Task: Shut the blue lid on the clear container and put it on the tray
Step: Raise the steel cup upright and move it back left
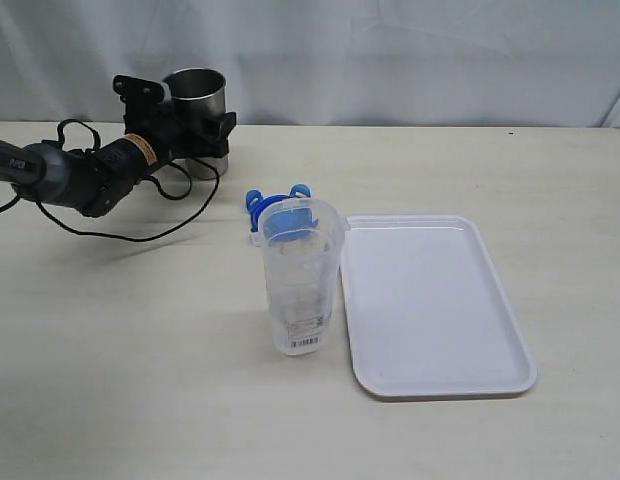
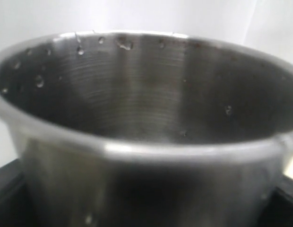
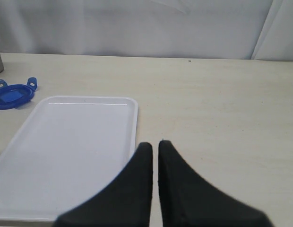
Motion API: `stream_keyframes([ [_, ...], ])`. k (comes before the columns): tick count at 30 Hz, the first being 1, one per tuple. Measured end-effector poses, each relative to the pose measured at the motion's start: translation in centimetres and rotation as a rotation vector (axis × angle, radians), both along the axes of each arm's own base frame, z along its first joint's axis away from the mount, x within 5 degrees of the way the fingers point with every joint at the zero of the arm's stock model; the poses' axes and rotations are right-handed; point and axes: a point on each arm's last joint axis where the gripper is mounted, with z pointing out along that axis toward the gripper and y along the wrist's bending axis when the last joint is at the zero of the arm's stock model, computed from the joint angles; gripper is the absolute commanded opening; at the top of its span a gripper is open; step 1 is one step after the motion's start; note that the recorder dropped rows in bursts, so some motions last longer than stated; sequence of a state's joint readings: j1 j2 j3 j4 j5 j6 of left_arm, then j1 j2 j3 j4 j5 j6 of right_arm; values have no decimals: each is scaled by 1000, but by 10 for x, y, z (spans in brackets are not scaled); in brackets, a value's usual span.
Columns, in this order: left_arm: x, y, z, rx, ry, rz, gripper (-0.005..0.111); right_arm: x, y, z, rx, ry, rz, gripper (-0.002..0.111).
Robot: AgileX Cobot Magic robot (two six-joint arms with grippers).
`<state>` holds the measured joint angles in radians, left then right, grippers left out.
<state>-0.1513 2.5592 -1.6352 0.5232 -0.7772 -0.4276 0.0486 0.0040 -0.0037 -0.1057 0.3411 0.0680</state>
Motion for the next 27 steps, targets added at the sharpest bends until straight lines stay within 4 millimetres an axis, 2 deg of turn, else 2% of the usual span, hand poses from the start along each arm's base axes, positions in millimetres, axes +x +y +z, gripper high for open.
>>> stream_keyframes([
  [5,0,0,0,13,-1,1,3,0,0,0,0,0,0,5],
  [9,2,1,0,37,16,11,28,0,0,0,0,0,0,5],
  [13,2,1,0,47,20,13,42,0,0,0,0,0,0,5],
  [18,2,1,0,49,19,13,68,0,0,0,0,0,0,5],
  [21,2,1,0,49,19,13,75,0,0,0,0,0,0,5],
  [27,3,2,2,64,36,21,74,0,0,0,0,0,0,5],
])
